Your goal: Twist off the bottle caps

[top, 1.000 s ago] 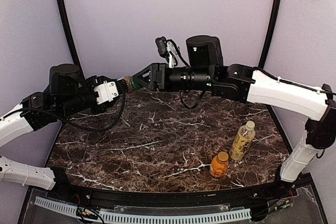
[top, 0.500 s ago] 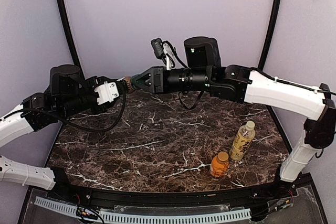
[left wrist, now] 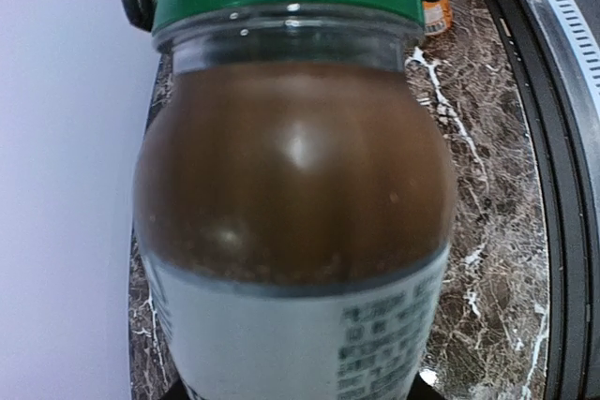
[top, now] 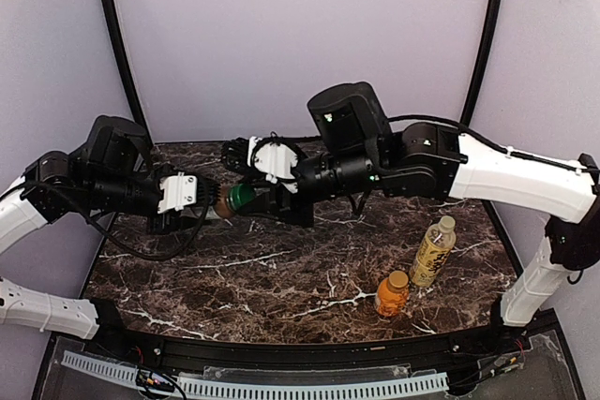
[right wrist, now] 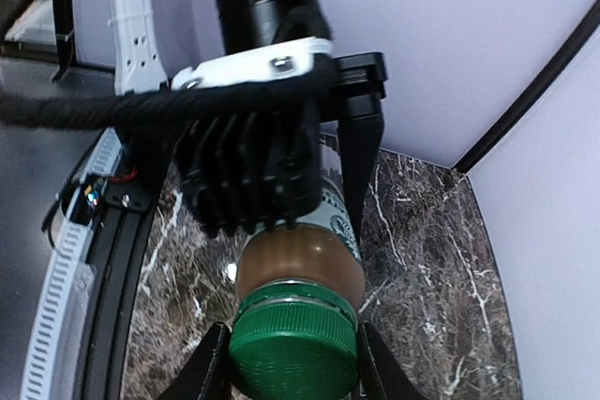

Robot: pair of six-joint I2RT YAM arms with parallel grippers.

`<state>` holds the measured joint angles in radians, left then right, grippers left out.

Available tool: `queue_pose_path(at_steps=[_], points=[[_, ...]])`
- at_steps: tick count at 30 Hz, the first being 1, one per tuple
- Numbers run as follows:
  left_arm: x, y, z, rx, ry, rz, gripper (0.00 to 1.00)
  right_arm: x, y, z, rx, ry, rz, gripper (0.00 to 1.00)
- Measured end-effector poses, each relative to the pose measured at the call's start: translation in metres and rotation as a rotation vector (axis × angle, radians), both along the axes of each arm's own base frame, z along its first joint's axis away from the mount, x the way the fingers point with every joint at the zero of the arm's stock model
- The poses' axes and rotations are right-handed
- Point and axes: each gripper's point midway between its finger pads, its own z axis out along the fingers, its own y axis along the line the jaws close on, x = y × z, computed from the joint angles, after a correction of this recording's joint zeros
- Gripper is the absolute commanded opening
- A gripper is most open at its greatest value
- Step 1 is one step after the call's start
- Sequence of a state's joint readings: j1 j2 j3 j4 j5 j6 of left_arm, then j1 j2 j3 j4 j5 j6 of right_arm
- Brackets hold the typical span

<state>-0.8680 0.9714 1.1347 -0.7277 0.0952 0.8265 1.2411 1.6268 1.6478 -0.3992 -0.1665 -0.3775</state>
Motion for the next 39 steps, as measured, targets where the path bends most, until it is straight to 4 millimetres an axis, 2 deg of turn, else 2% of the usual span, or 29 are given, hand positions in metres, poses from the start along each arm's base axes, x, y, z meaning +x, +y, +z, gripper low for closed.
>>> queue_pose_path(at_steps=[5,11,20,21,22,23,24,25,27,32,35,39], points=[[-0.016,0.000,-0.015,0.045,0.098,-0.057,0.22,-0.016,-0.002,-0.018,-0.119,-0.291,0.094,0.00],[-0.027,0.001,-0.026,0.077,0.153,-0.094,0.22,-0.024,-0.003,-0.031,-0.206,-0.567,0.165,0.00],[-0.029,0.004,-0.031,0.100,0.165,-0.103,0.22,-0.022,-0.002,-0.038,-0.235,-0.767,0.196,0.00],[-0.029,0.004,-0.031,0.101,0.165,-0.100,0.22,-0.021,-0.002,-0.038,-0.235,-0.776,0.195,0.14],[-0.028,0.004,-0.031,0.102,0.164,-0.098,0.22,-0.021,-0.002,-0.038,-0.236,-0.782,0.194,0.39],[-0.028,0.004,-0.031,0.103,0.164,-0.095,0.22,-0.020,-0.002,-0.038,-0.237,-0.790,0.192,0.58],[-0.028,0.005,-0.031,0.103,0.164,-0.093,0.22,-0.019,-0.001,-0.038,-0.237,-0.797,0.189,0.70],[-0.028,0.005,-0.031,0.101,0.172,-0.088,0.22,-0.018,-0.001,-0.037,-0.233,-0.803,0.178,0.76],[-0.032,0.002,-0.030,0.089,0.183,-0.105,0.21,-0.014,0.002,-0.030,-0.209,-0.821,0.144,0.84],[-0.034,0.000,-0.029,0.074,0.191,-0.107,0.21,-0.009,0.004,-0.022,-0.168,-0.803,0.085,0.89],[-0.033,-0.001,-0.026,0.059,0.187,-0.107,0.21,-0.010,-0.001,-0.017,-0.134,-0.768,0.058,0.89],[-0.030,-0.005,-0.019,0.023,0.175,-0.094,0.19,-0.014,-0.011,0.000,-0.061,-0.709,0.024,0.98]])
